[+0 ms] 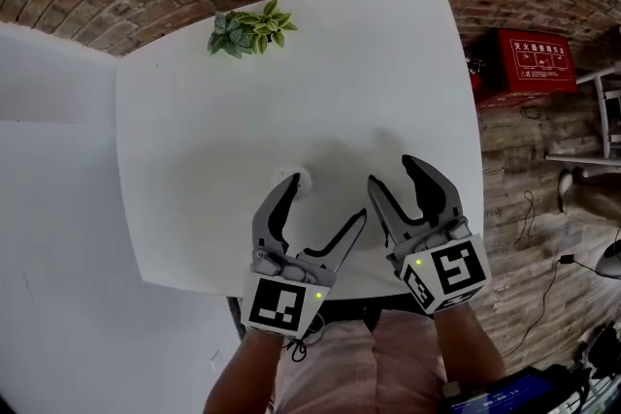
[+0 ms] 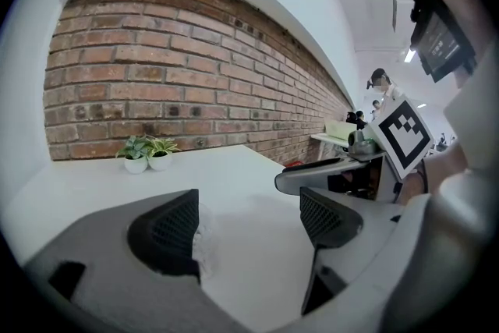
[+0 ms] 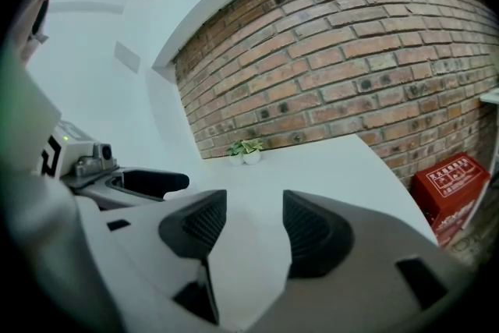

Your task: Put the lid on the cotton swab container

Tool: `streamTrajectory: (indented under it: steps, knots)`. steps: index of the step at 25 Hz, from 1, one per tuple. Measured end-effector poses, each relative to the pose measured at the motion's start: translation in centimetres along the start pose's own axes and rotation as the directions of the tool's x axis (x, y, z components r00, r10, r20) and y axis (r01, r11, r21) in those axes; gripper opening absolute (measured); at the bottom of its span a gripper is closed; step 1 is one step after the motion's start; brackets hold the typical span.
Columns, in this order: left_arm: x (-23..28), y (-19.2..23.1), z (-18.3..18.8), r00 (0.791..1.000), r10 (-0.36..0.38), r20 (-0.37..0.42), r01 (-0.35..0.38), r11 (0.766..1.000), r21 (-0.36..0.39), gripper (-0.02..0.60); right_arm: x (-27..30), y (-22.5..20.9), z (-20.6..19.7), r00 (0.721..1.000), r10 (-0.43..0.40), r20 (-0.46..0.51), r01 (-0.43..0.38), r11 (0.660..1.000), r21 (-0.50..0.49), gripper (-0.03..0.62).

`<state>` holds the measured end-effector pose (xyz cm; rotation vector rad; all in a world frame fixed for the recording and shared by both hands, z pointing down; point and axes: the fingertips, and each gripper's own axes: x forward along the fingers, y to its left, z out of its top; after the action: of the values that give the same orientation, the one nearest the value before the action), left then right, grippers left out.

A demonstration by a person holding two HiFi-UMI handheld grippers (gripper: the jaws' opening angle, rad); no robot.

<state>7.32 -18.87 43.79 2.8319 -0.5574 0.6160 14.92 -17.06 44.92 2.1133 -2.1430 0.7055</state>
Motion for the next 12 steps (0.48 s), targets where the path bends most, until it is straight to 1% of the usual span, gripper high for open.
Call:
streamTrajectory:
  steps: [6,12]
  knots:
    - [0.2,-0.14,-0.23,1.0,-0.004,-0.008,0.004,1.0,0.025,0.417,-0.11,-0.09,-0.07,1.0,-0.003,0.002,0.003,1.0,0.001,0.229]
    - [0.57,-0.65,-0.77,0.999,-0.025,-0.032,0.026,0.999,0.02,0.443,-0.14,-0.02,-0.01,1.0,-0.005,0.002,0.005,1.0,-0.001,0.229]
